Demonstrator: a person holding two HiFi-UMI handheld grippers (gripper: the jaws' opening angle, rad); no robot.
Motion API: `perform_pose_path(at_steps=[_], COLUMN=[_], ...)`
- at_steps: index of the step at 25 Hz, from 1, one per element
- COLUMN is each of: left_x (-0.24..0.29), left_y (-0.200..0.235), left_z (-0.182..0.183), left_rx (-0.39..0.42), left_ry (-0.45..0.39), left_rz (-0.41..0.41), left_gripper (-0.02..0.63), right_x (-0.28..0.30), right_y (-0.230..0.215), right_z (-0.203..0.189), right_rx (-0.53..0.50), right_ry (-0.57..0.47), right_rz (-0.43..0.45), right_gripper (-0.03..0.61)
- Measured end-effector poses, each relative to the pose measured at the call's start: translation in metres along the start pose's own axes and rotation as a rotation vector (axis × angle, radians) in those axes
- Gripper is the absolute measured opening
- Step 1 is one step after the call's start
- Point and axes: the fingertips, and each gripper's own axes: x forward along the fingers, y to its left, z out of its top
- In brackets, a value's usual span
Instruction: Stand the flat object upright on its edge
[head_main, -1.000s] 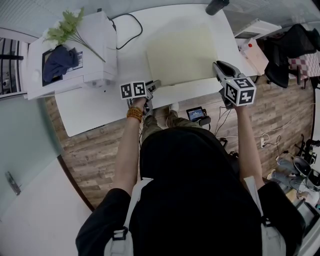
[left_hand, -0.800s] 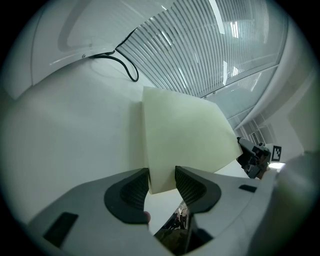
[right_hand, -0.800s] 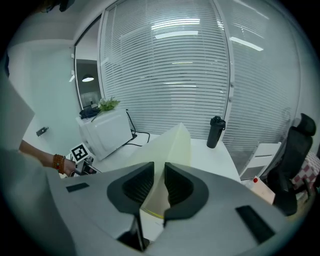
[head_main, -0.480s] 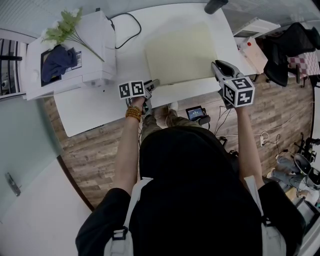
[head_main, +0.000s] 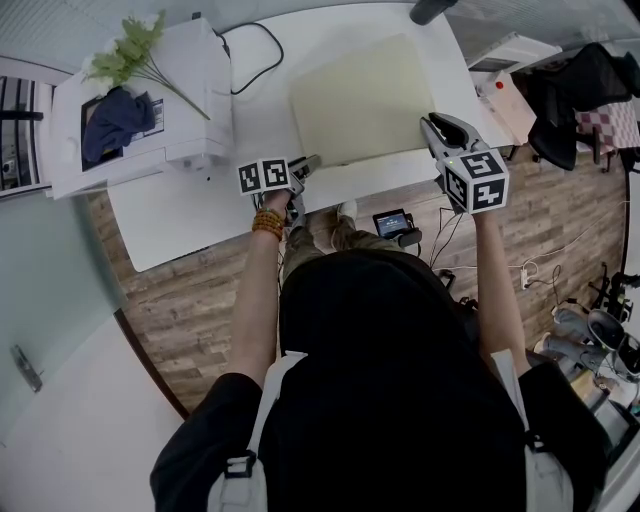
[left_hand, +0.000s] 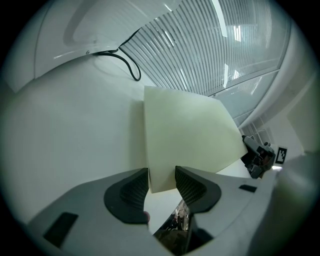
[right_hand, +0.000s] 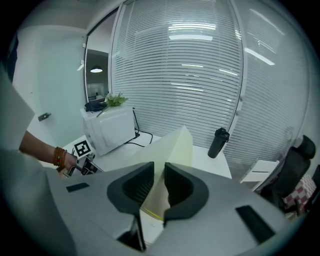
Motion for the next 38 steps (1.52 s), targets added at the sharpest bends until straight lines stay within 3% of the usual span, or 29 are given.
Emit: perform_pose_path(at_steps=[27,38], left_x=[-0.002,-0.004], left_y=[0.007,0.011], left_z=[0.000,0.002], left_rx=[-0.060,-0.048], left_ry=[-0.032,-0.035], left_rz=[-0.006,0.000], left_gripper=[0.166,0.170], right_x=[-0.008,-0.005], right_y=[0.044,0.063], right_z=[0.041,0.058], right_rx=[-0.131,-0.117], right_ry=[-0.027,0.014], right_rz=[-0.002,0.003], right_gripper=[0.057,0.057])
